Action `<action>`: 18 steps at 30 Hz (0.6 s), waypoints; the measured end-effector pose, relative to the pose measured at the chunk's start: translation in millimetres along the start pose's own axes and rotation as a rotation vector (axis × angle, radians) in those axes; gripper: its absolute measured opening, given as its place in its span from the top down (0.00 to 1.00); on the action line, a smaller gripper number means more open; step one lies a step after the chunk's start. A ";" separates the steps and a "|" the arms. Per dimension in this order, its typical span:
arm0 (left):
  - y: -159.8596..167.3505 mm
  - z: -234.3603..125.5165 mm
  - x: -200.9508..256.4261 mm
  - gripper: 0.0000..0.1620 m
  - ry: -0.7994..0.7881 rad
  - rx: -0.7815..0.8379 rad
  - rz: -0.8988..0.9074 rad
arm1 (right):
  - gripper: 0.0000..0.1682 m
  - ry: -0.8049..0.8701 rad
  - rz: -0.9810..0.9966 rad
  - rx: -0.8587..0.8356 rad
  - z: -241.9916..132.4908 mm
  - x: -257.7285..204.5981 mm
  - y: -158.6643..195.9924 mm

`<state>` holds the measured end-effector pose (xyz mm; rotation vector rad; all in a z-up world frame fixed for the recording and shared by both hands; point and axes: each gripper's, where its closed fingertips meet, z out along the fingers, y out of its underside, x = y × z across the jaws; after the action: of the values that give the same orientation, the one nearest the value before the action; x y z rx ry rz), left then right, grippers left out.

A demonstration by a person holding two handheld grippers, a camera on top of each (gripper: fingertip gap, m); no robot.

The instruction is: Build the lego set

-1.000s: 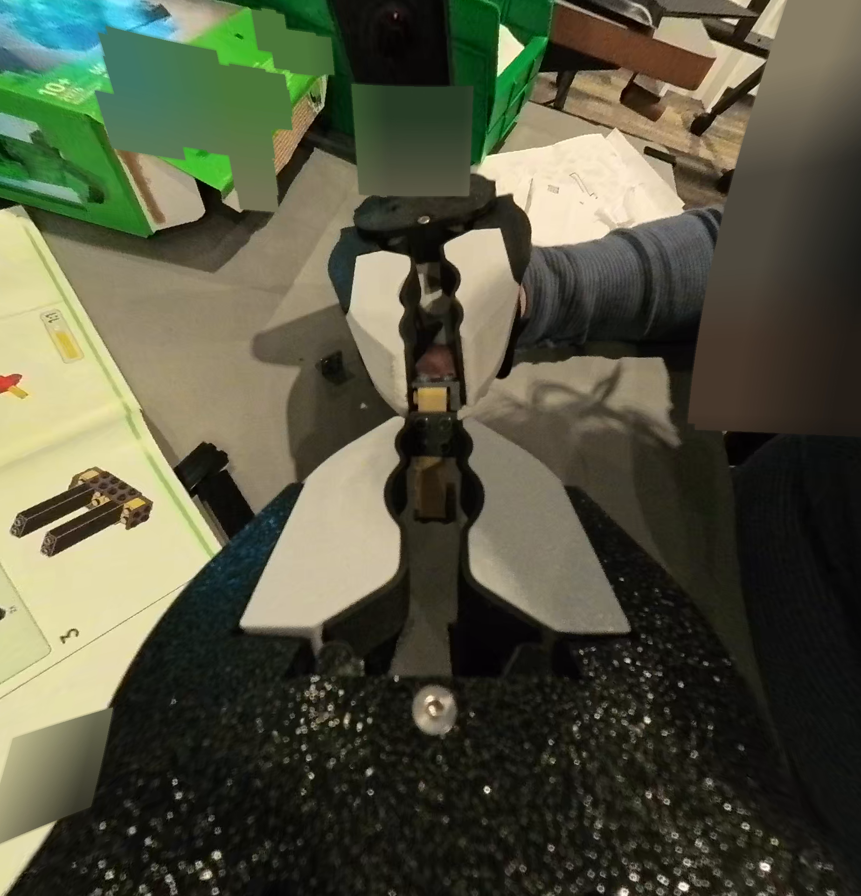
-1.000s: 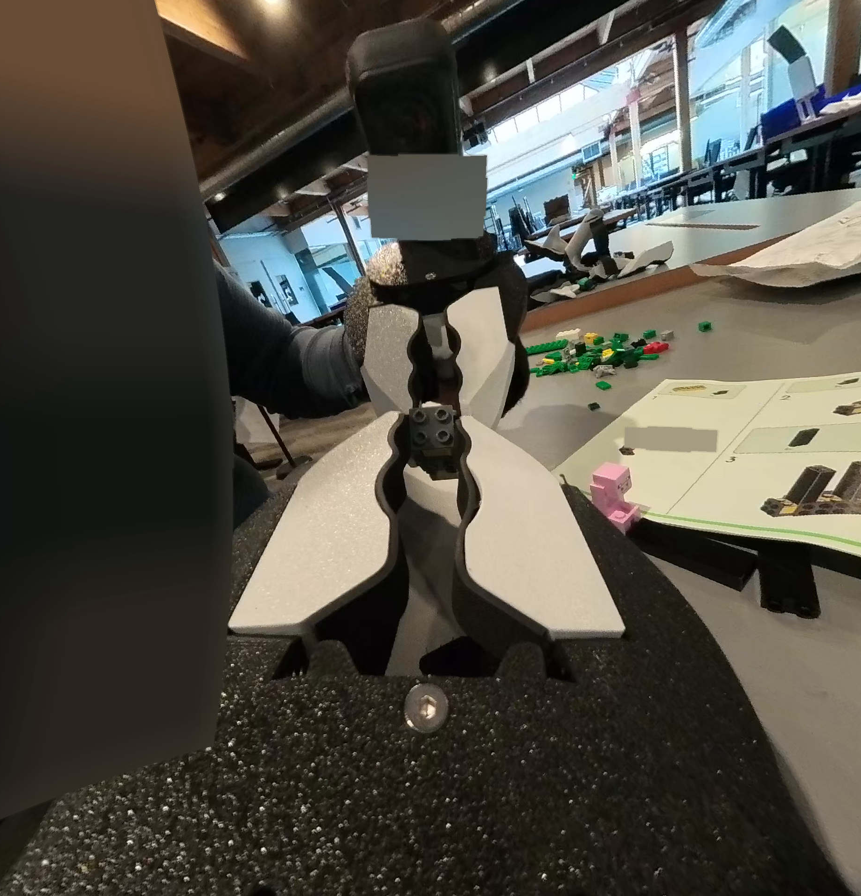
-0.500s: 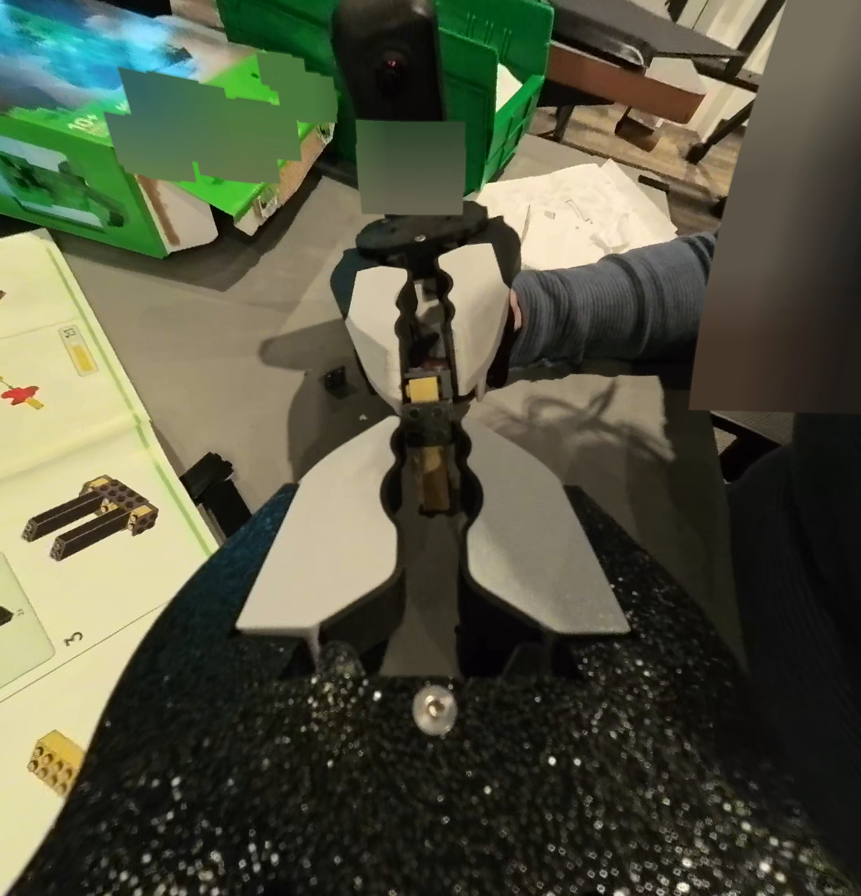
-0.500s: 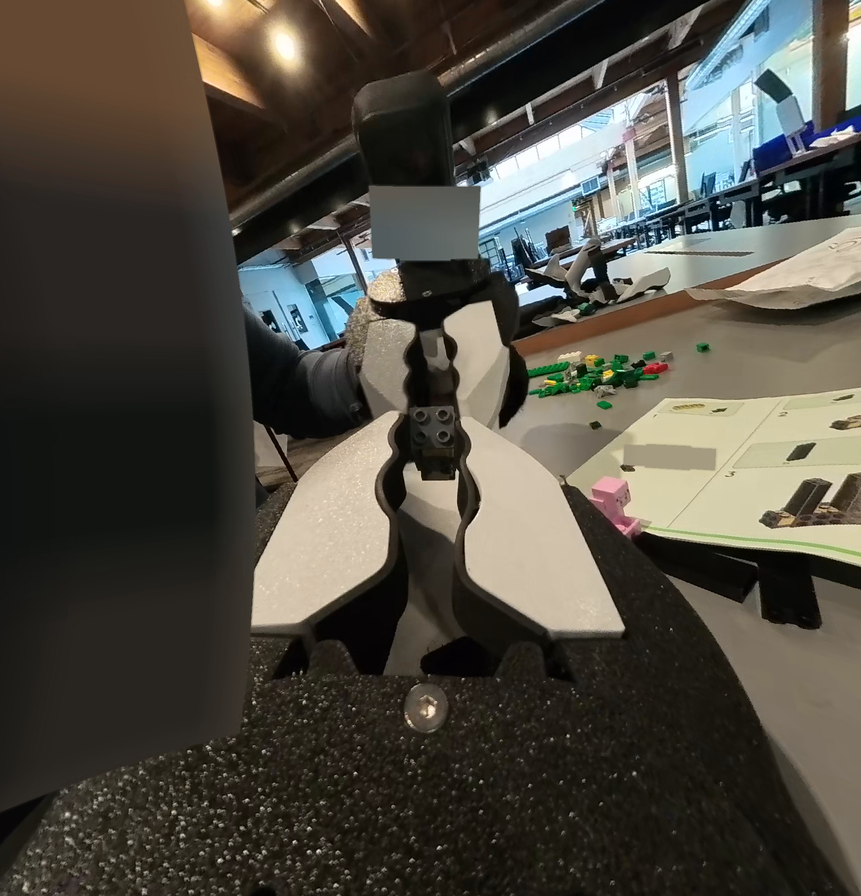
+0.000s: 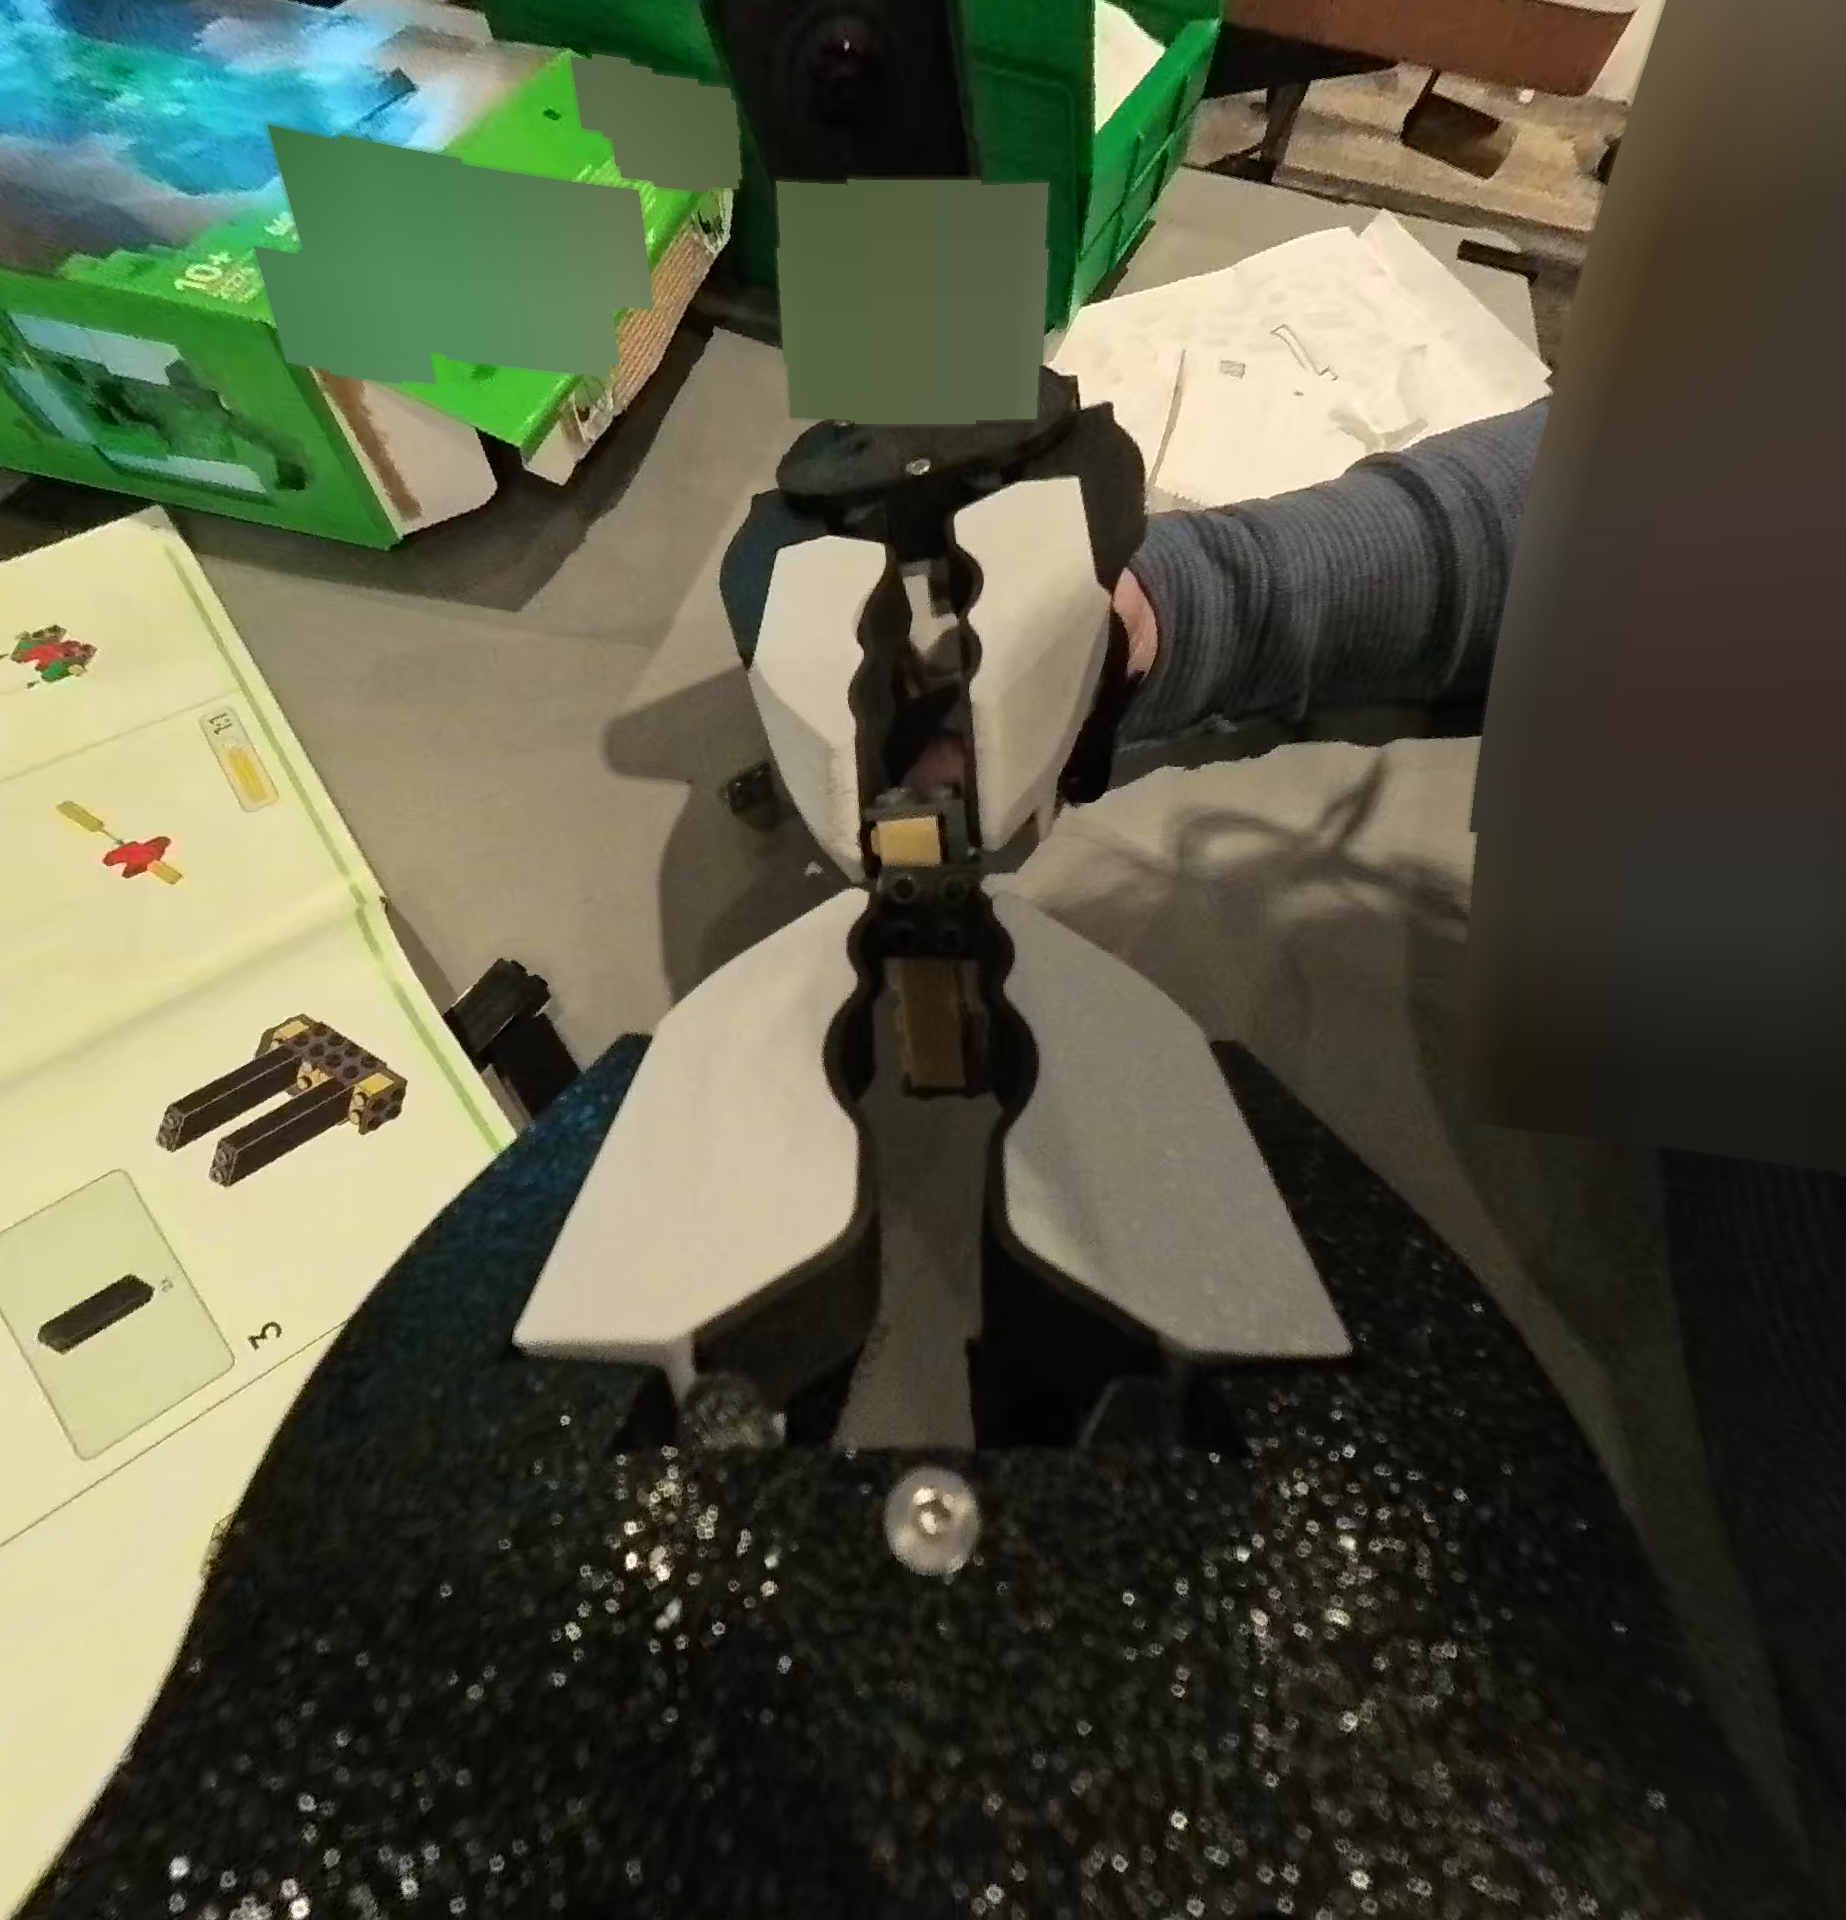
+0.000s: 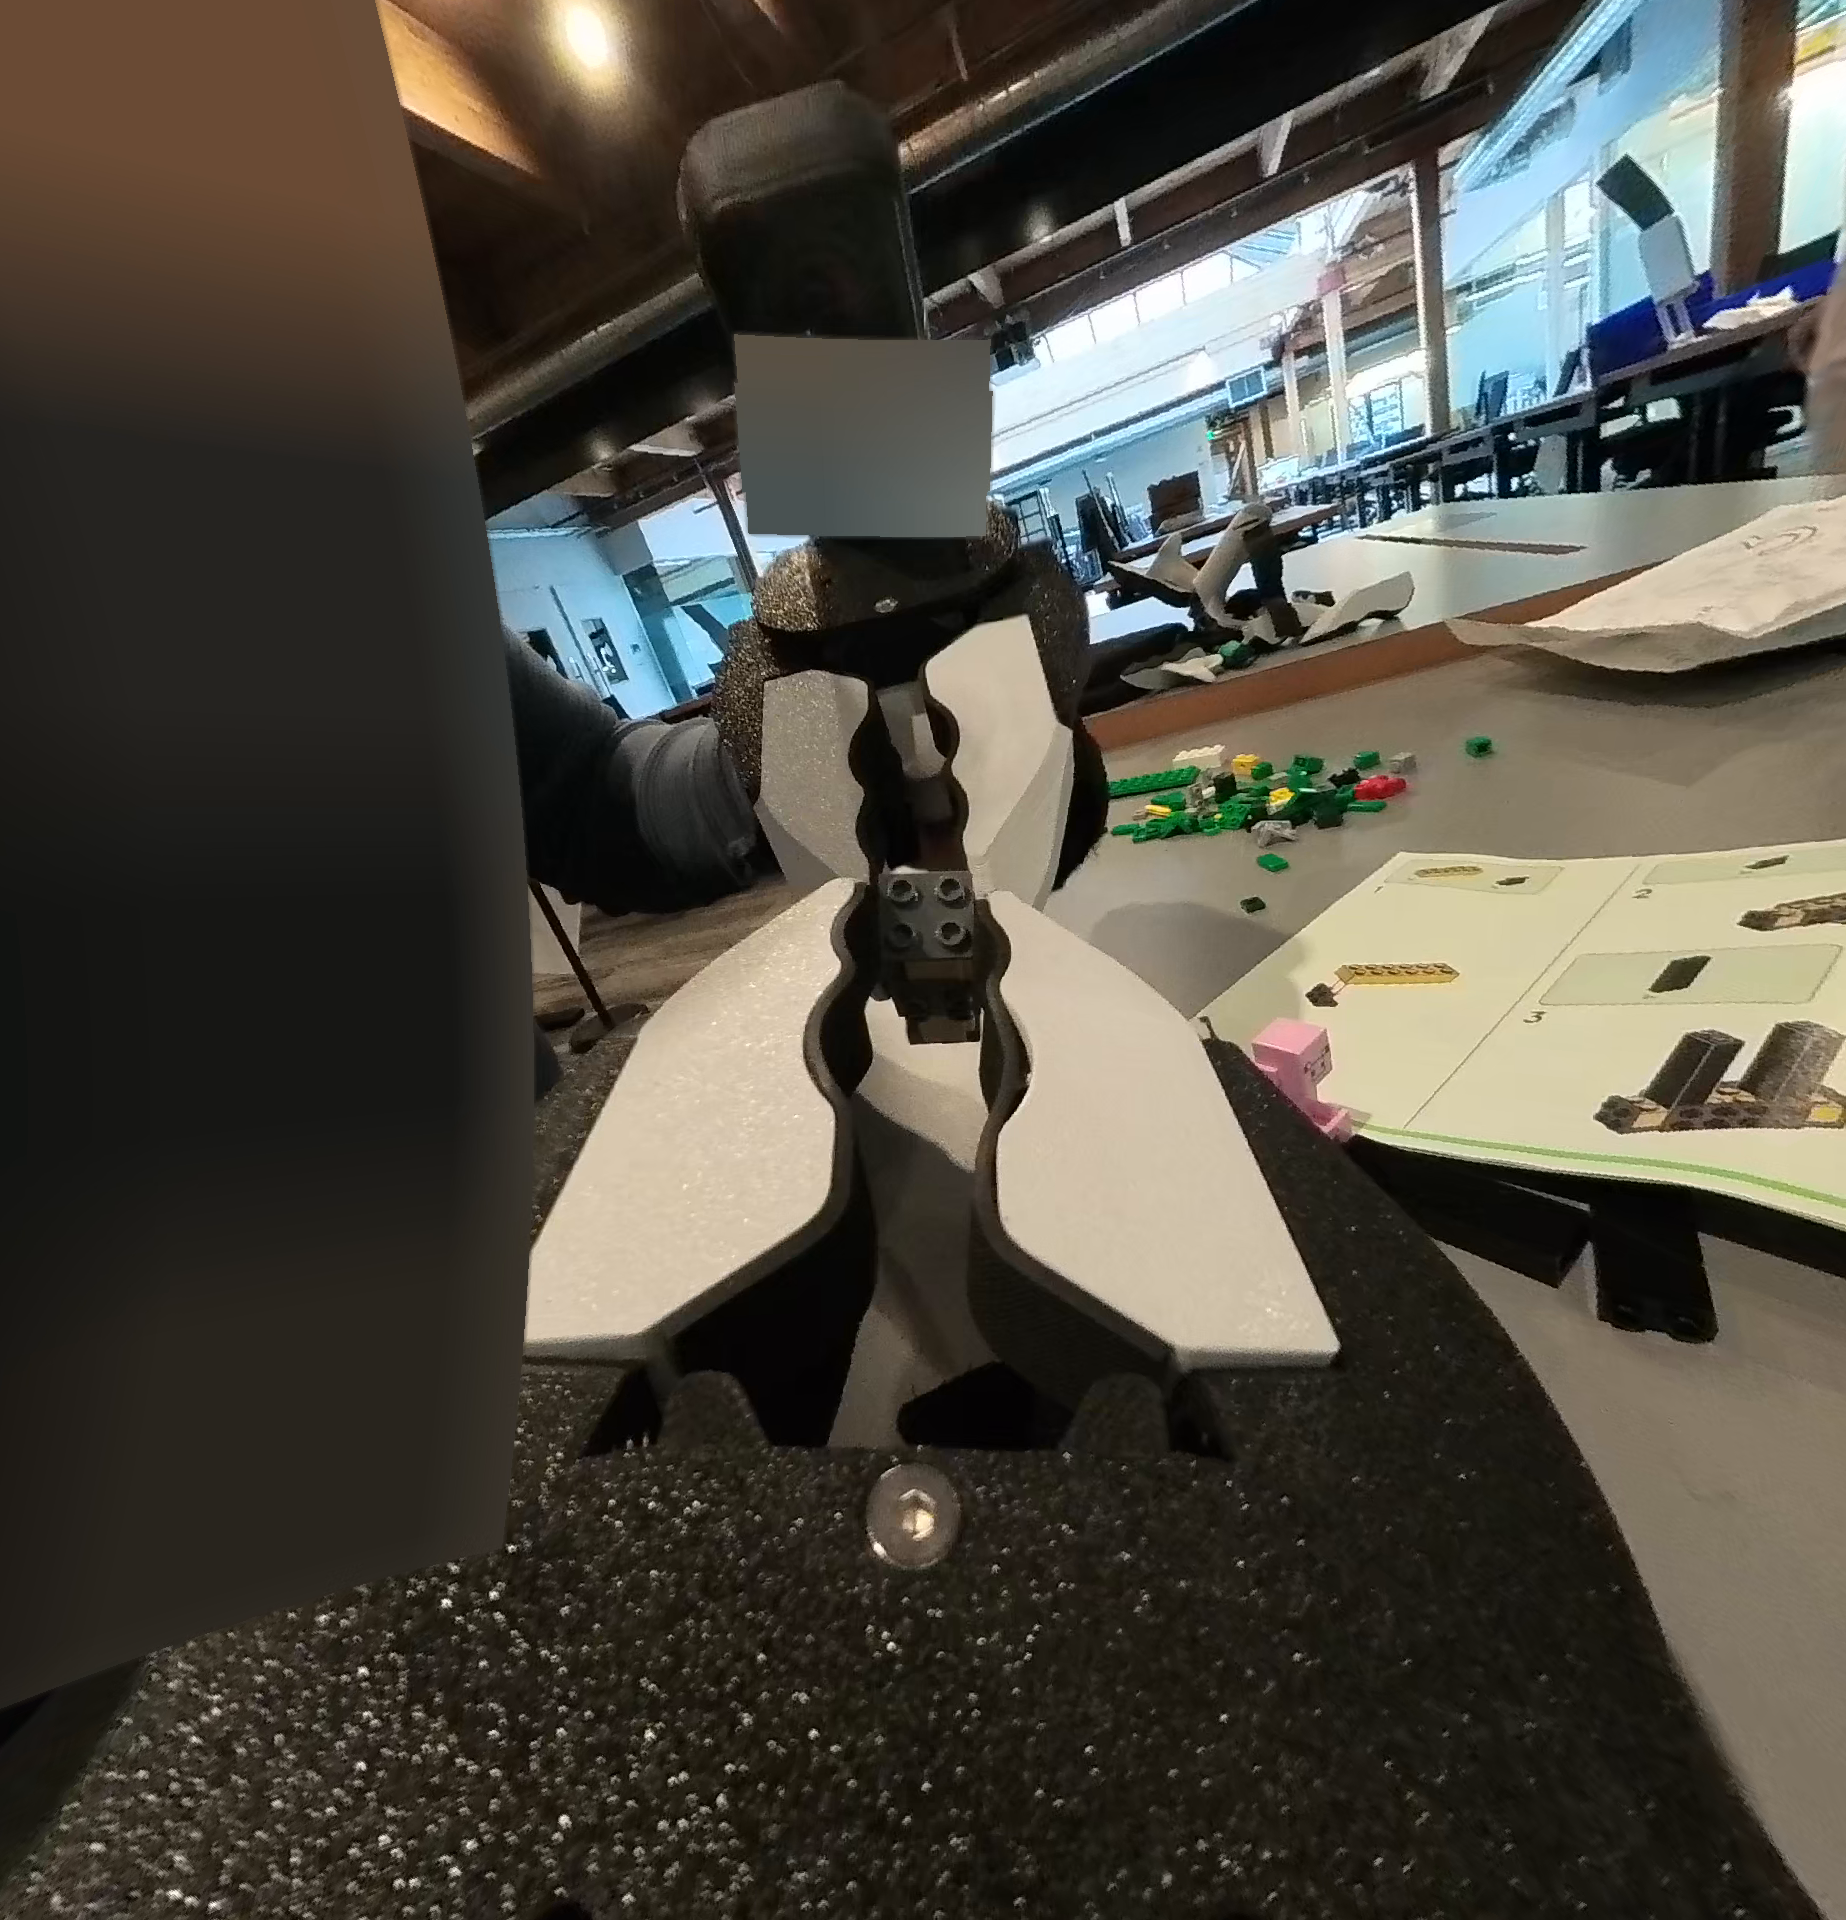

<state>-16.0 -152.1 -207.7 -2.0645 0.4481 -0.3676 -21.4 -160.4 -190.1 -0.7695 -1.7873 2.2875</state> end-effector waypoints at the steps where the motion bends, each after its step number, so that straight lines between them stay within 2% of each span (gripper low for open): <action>1: 0.2 0.0 -0.1 0.90 0.000 -0.002 -0.001 | 0.90 0.001 -0.002 -0.002 0.0 0.1 0.2; 18: -0.1 1.8 -1.7 0.90 0.010 0.018 -0.061 | 0.90 -0.006 0.017 0.010 -1.2 0.2 -0.6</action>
<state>-16.7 -149.9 -208.7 -2.0629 0.3862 -0.4169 -21.1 -159.2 -189.8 -0.7799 -1.7776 2.3105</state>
